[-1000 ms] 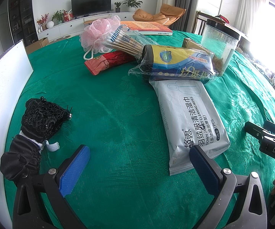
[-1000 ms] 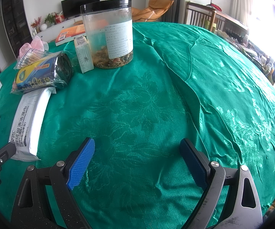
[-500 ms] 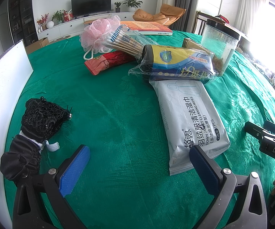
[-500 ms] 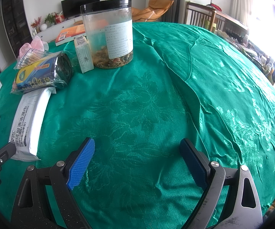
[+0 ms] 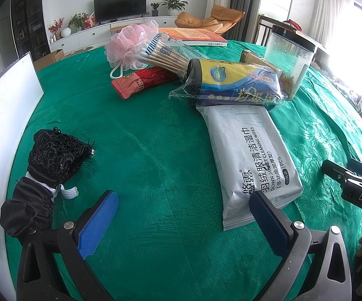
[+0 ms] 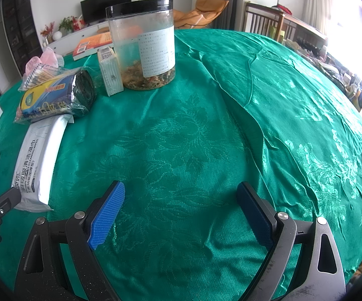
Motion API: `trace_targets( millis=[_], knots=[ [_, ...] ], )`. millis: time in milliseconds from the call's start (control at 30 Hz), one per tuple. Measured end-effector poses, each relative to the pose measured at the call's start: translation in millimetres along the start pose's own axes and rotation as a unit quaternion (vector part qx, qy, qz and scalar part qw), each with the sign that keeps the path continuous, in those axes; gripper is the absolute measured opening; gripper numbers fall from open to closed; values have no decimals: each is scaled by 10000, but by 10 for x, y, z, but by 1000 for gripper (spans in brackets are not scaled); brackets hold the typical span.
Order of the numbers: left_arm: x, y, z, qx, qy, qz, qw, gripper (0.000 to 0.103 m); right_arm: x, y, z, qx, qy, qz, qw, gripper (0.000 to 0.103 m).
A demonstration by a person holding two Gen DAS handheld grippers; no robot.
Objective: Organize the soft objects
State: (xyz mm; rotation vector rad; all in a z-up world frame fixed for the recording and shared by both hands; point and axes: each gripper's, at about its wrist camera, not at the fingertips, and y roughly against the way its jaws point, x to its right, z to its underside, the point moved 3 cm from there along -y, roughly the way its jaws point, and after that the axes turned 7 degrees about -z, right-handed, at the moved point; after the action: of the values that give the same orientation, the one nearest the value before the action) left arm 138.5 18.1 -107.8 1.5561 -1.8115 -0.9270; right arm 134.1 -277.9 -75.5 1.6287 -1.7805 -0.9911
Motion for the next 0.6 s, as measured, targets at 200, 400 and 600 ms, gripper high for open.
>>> trace_targets(
  millis=[200, 400, 600],
  knots=[
    [0, -1, -1, 0, 0, 0, 10000, 103, 3, 0, -4, -1, 1, 0, 10000, 93],
    [0, 1, 2, 0, 0, 0, 10000, 103, 2, 0, -3, -1, 1, 0, 10000, 93],
    [0, 1, 2, 0, 0, 0, 10000, 103, -16, 3, 14, -1, 2, 0, 10000, 93]
  ],
)
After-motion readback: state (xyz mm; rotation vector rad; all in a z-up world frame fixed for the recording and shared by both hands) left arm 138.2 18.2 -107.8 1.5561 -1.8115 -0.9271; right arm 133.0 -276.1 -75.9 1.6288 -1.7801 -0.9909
